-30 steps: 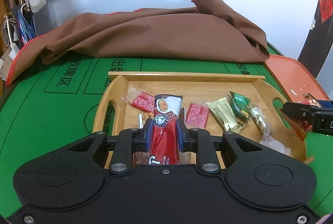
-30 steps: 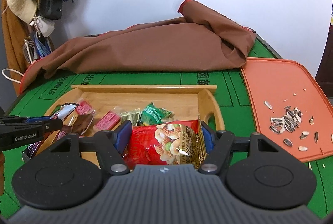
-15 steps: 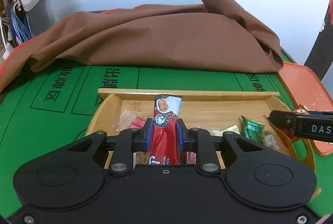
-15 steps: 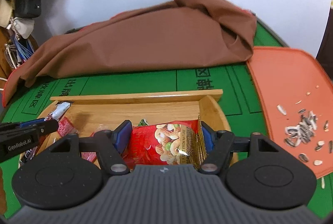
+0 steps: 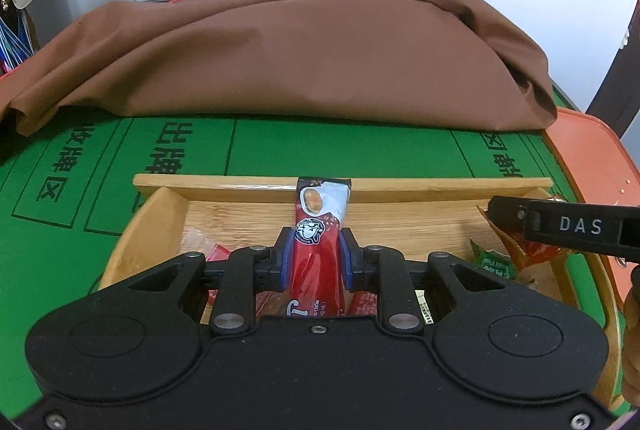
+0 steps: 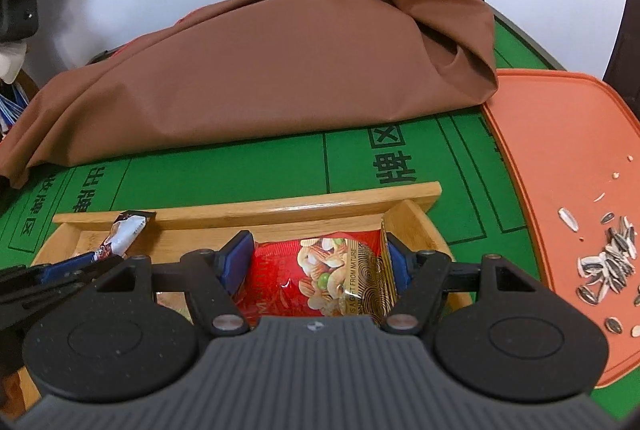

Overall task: Organize snacks
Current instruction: 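Carry the red coffee stick and red nut bag over the wooden tray and lower them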

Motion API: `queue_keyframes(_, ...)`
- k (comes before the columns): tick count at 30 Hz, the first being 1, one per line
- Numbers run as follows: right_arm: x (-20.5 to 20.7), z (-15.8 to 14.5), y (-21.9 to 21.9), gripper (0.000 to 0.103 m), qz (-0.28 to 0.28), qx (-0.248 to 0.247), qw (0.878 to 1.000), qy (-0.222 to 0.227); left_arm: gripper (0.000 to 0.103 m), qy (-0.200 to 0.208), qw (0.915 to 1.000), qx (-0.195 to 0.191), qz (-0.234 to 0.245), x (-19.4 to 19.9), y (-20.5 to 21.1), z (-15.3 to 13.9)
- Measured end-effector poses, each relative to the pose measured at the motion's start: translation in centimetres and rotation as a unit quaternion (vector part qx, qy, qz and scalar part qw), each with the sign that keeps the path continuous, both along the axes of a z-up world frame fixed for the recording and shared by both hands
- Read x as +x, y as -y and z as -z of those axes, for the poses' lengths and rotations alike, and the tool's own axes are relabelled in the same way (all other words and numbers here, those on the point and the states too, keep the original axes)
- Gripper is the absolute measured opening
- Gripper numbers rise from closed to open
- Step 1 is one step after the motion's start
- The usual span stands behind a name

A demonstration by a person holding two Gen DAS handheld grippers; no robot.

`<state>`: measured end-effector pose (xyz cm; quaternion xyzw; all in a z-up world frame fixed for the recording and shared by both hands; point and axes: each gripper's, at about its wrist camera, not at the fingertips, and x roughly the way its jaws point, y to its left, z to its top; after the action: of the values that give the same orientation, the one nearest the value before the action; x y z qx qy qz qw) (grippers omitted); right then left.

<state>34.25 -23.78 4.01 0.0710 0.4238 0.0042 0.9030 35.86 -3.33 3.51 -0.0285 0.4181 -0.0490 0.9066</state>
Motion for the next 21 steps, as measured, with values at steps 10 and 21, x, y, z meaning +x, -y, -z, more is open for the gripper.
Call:
queue_keyframes(10, 0.9, 0.8, -0.6, 0.071, -0.002, -0.006, 1.0, -0.002, 0.022, 0.002, 1.0, 0.001, 0.0, 0.3, 0.1, 0.3)
queue_keyframes(21, 0.8, 1.2, -0.7, 0.072, -0.004, -0.001, 1.0, -0.004, 0.023, -0.008, 1.0, 0.003, -0.003, 0.5, 0.4, 1.0)
